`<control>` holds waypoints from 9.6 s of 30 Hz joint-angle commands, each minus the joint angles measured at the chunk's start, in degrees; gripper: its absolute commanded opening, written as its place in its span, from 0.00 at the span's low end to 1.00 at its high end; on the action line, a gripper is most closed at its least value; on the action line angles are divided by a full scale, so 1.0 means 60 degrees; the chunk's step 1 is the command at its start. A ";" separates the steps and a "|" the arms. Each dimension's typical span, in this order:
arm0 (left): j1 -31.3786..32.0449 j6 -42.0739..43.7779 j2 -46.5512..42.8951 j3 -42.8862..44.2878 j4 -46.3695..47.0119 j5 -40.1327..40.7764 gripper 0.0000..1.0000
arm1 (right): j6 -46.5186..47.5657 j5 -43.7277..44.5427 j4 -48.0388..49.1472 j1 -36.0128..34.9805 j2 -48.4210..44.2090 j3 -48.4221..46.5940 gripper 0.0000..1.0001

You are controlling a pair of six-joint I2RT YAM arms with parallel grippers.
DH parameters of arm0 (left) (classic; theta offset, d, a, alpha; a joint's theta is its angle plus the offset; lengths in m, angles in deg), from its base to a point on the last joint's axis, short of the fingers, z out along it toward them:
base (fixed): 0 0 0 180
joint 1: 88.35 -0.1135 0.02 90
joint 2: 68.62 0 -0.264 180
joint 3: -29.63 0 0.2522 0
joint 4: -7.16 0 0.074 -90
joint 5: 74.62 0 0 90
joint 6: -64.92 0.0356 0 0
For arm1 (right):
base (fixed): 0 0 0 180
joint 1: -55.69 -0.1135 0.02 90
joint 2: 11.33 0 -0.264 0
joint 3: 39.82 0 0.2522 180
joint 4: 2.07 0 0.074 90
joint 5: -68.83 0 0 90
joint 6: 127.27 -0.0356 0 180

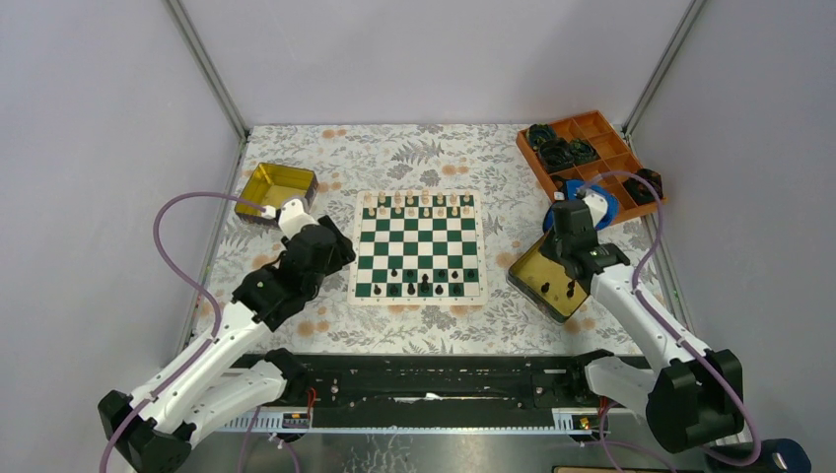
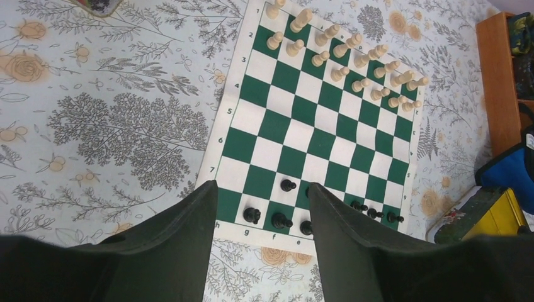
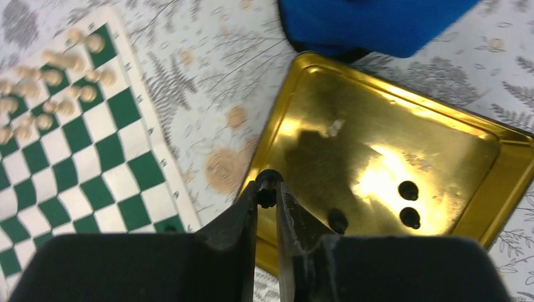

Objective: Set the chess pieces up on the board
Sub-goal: Place the chess piece on the chessboard, then pick up the chess piece from the storage box.

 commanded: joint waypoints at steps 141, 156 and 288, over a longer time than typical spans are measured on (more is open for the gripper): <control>-0.0087 -0.0268 -0.0026 -0.0564 -0.0765 0.0003 0.63 | 0.1278 0.0247 0.0553 -0.5849 0.3930 -0.1312 0.35; -0.0091 0.0758 0.0003 -0.0007 -0.0250 -0.0572 0.94 | 0.1369 0.0765 -0.0287 -0.5849 0.2326 -0.1872 0.37; 0.4600 0.7174 1.5845 1.3040 0.1245 -0.5493 0.47 | -0.1688 0.4181 -0.0056 0.2700 -0.2104 -0.1053 0.63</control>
